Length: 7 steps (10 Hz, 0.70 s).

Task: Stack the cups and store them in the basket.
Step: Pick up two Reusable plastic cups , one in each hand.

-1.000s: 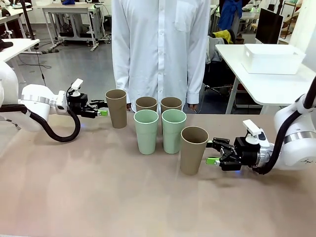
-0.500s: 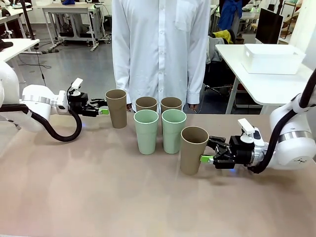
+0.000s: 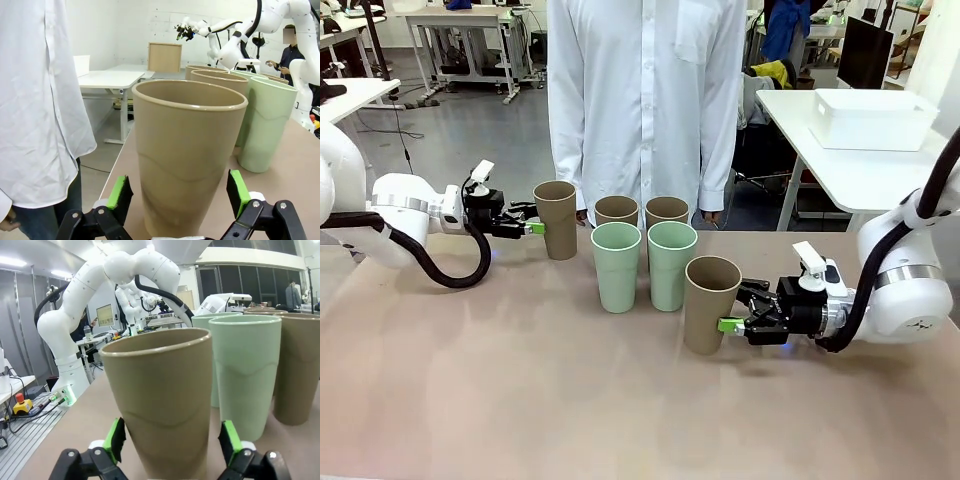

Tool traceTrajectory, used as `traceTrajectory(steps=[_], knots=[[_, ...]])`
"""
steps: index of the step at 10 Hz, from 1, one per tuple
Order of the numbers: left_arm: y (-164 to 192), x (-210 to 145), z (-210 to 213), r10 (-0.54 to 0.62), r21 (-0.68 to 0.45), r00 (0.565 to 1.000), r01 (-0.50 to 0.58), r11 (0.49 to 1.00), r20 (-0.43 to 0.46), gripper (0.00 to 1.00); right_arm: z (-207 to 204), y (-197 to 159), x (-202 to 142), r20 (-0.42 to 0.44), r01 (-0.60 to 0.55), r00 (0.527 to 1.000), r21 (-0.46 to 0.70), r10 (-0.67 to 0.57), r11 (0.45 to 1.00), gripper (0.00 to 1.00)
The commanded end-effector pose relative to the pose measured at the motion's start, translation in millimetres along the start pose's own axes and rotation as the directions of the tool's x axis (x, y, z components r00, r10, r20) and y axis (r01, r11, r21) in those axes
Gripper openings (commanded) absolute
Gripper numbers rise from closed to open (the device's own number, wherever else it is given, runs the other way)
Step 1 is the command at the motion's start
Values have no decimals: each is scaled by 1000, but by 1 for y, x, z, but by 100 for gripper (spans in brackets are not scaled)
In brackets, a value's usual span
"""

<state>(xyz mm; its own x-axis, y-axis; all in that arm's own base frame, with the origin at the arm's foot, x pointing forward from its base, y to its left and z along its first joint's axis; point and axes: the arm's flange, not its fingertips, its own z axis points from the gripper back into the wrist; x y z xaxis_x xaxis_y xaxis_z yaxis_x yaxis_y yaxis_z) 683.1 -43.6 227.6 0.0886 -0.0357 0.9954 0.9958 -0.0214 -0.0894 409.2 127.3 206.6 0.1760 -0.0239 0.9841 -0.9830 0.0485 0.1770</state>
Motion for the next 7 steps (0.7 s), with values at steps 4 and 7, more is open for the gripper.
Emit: traceTrajectory(steps=[4,7], knots=[[4,-2,-20,-14,2,1000,14,1000,0,100,-21,-1,-6,-8,-33,999,-37,33,999,100],[5,-2,-27,-17,-1,1000,17,1000,-1,100,-27,0,-9,-17,-23,1000,-33,23,999,100]])
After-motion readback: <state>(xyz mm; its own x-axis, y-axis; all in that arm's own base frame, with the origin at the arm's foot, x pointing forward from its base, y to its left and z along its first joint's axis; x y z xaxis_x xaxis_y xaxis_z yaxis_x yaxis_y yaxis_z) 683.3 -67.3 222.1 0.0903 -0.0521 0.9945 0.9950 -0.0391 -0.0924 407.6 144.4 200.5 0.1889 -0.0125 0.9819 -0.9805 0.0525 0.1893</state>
